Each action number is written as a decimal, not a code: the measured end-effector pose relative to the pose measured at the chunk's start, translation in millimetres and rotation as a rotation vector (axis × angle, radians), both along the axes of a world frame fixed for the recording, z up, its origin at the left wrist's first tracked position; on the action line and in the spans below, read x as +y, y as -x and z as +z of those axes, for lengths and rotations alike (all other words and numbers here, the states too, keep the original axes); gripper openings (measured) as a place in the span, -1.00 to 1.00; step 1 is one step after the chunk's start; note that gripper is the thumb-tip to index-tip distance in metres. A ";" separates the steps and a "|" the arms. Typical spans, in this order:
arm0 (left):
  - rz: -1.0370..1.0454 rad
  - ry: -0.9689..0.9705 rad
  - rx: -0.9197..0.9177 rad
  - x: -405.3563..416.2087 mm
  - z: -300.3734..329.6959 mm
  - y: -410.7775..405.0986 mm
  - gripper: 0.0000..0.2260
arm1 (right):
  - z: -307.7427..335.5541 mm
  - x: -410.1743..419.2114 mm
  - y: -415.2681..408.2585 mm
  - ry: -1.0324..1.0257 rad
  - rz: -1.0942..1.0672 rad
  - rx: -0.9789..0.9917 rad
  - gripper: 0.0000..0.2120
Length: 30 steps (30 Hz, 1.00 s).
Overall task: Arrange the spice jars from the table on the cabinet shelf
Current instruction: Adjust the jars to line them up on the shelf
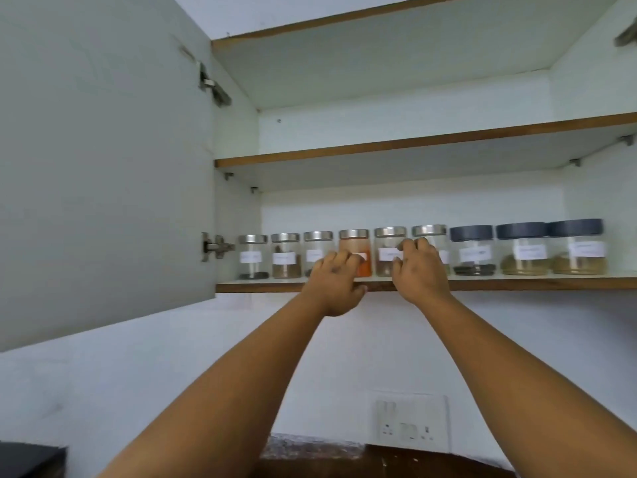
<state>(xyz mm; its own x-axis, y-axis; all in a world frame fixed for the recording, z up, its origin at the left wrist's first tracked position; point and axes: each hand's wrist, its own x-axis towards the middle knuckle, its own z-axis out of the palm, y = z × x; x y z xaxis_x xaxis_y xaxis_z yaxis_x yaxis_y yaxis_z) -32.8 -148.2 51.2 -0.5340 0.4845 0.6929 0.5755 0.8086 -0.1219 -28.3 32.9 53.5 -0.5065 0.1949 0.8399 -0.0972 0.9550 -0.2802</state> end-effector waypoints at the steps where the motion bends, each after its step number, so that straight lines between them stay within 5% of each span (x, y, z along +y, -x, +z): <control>1: 0.017 0.003 0.020 -28.1 8.3 7.7 -0.53 | 6.9 -19.5 6.9 0.000 0.048 0.000 -0.67; 6: 0.128 0.043 0.066 -147.5 53.6 47.3 -0.65 | 36.1 -100.9 43.5 -0.049 0.255 0.014 -0.69; 13: 0.409 0.278 0.407 -200.3 127.2 99.9 -0.76 | 47.9 -161.1 90.5 -0.188 0.287 -0.083 -0.57; 20: 0.458 0.319 0.063 -172.5 137.1 162.3 -0.71 | 79.7 -180.1 141.7 -0.370 0.166 -0.091 -0.57; 24: 0.566 0.343 -0.122 -154.7 140.5 198.0 -0.90 | 96.5 -200.7 172.9 -0.495 0.037 -0.139 -0.70; 30: 0.644 0.586 -0.173 -149.1 161.2 235.1 -0.77 | 116.6 -213.7 212.4 -0.469 -0.061 -0.331 -0.69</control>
<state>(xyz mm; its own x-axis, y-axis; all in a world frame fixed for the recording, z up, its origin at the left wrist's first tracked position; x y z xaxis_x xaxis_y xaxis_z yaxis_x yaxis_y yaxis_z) -267.9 -297.4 212.3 -0.8998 0.3053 0.3117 0.0791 0.8167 -0.5716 -240.7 -180.9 170.1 -0.7563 -0.1231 0.6426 -0.0169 0.9855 0.1689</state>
